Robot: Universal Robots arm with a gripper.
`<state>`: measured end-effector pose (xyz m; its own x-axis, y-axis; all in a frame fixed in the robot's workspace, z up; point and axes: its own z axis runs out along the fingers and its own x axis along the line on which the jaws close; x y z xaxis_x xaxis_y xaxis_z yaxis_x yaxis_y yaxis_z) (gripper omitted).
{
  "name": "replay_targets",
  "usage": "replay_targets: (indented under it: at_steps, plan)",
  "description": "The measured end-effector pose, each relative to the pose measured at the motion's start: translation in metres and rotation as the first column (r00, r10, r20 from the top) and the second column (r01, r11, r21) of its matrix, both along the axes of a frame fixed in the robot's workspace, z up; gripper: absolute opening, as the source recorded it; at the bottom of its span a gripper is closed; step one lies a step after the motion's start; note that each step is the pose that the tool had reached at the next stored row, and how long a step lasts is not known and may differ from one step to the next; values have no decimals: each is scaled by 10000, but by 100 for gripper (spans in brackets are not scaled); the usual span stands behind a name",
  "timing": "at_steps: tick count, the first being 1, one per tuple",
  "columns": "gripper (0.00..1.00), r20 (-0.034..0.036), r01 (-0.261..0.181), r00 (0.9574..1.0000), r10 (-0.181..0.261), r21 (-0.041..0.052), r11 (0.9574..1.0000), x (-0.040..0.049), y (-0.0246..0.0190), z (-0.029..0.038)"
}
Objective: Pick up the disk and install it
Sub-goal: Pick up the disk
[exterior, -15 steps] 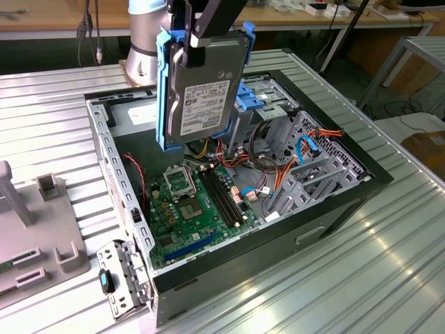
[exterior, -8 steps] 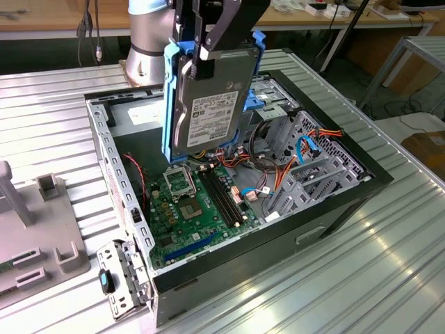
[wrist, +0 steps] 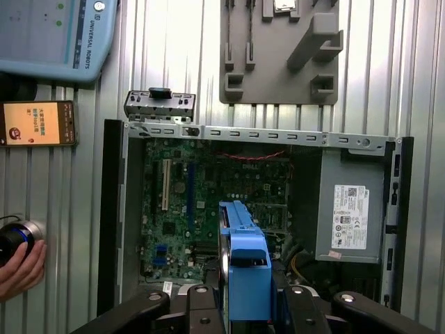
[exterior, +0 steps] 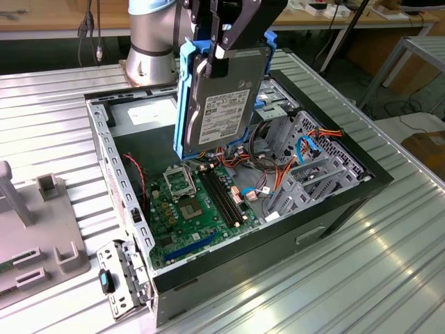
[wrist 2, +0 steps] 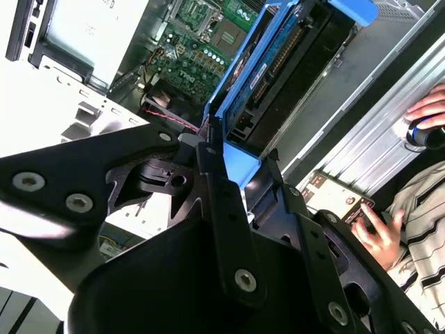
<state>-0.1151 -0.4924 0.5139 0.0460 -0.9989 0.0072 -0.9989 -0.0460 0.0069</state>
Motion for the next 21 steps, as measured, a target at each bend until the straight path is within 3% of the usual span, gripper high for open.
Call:
replay_targets:
  at_steps: [8, 16, 21]
  plan:
    - [36, 0, -3, 10000, 3, 0, 10000, 11, 0, 0]
    - [36, 0, 0, 10000, 0, -1, 10000, 247, 0, -1]
    - [36, 0, 0, 10000, 0, -2, 10000, 272, 0, -1]
